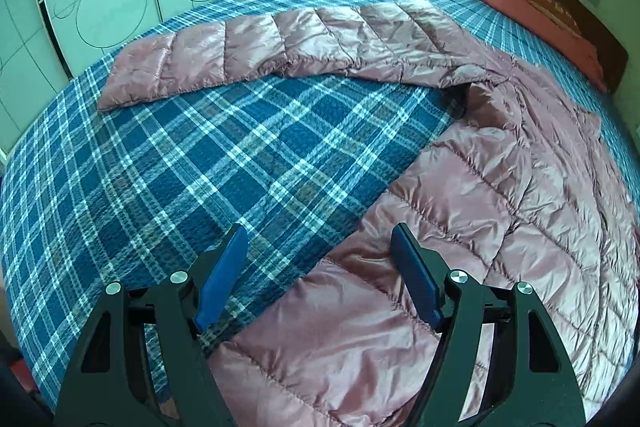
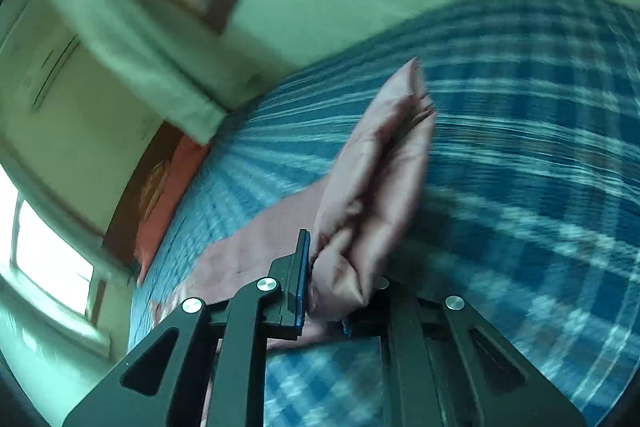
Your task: Fold large clothes
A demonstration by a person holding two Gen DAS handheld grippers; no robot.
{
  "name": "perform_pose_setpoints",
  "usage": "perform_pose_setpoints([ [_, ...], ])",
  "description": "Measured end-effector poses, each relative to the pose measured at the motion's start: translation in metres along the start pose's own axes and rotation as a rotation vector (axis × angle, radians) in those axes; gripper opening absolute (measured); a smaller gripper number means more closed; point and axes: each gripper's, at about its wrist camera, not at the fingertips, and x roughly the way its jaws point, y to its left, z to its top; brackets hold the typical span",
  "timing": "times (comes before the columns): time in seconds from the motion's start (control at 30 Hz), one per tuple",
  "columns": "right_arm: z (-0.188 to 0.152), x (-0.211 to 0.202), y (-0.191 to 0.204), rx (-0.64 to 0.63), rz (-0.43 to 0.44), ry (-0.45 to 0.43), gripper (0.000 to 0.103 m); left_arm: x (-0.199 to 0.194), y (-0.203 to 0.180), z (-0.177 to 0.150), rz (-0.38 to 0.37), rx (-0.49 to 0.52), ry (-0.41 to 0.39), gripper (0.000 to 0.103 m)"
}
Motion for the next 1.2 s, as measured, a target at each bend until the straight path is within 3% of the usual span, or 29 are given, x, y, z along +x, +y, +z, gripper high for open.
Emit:
perform_pose_setpoints([
  [0.3,-0.076,0.029,0.164,-0.334,0.166,0.125,0.013,0.015,0.001,-0.004,-0.007,0.038,0.01,0.09],
  [0.5,-0.152,0.062,0.269,-0.494,0.278,0.238,0.013,0.024,0.0,-0.002,-0.011,0.064,0.001,0.096],
  [0.63,-0.206,0.079,0.318,-0.585,0.328,0.32,0.013,0.026,-0.001,-0.001,-0.022,0.07,-0.006,0.099],
  [0.83,-0.273,0.1,0.363,-0.705,0.367,0.435,0.013,0.027,0.001,-0.003,-0.031,0.07,-0.011,0.1],
  [1.2,-0.367,0.117,0.377,-0.901,0.373,0.652,0.013,0.028,0.0,-0.004,-0.026,0.075,-0.013,0.101],
])
